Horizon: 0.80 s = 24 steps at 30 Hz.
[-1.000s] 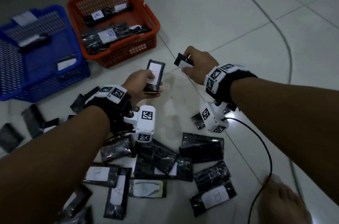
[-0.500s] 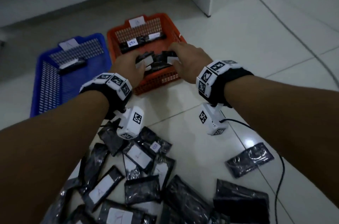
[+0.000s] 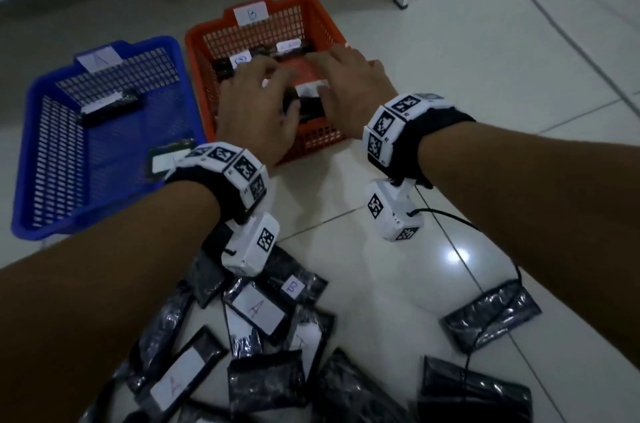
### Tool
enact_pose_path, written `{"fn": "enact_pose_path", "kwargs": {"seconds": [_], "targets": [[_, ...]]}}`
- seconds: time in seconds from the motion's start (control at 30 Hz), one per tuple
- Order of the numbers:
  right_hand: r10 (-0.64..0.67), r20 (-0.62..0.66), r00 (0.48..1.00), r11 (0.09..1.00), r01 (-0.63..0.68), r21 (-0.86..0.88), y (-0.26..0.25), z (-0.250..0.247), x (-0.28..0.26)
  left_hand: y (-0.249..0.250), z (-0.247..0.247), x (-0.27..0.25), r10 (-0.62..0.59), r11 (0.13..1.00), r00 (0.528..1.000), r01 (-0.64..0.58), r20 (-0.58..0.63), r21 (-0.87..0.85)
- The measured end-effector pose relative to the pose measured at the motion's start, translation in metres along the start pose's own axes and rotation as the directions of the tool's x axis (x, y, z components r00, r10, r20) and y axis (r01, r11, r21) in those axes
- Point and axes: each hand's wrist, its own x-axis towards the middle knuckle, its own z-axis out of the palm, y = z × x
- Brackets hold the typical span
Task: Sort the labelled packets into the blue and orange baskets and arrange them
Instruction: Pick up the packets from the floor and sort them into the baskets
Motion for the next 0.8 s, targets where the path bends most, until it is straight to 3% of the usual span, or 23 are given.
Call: {"fn": "enact_pose_path", "kwargs": {"seconds": [0.1, 0.2, 0.3, 0.4, 0.53, 0.67, 0.8], "targets": [[0.011, 0.008, 1.0, 0.997, -0.011, 0.071, 0.018, -0.006, -0.043, 0.031, 0.007, -0.033, 0.094, 0.993, 0.994, -0.09, 0.056, -0.078], [0.026, 0.155, 0.988, 0.994, -0.042, 0.101, 0.05, -0.01, -0.108, 0.067, 0.017, -0.07, 0.206, 0.968, 0.957, -0.169, 0.206, -0.186], [0.076, 0.337, 0.938, 0.995, -0.095, 0.043, 0.081, -0.015, -0.174, 0.105, 0.023, -0.103, 0.324, 0.93, 0.865, -0.218, 0.383, -0.295], [0.14, 0.432, 0.891, 0.988, -0.156, 0.002, 0.1, -0.019, -0.228, 0.141, 0.027, -0.129, 0.44, 0.882, 0.759, -0.266, 0.48, -0.389], [0.178, 0.492, 0.852, 0.978, -0.21, 0.01, 0.109, -0.025, -0.273, 0.183, 0.03, -0.158, 0.541, 0.835, 0.657, -0.341, 0.525, -0.432], [0.107, 0.559, 0.822, 0.994, -0.096, -0.048, 0.106, -0.024, -0.29, 0.208, 0.028, -0.175, 0.625, 0.771, 0.63, -0.403, 0.461, -0.493], [0.124, 0.542, 0.831, 0.992, -0.092, -0.086, 0.112, -0.023, -0.29, 0.215, 0.02, -0.183, 0.686, 0.721, 0.575, -0.455, 0.446, -0.523]]}}
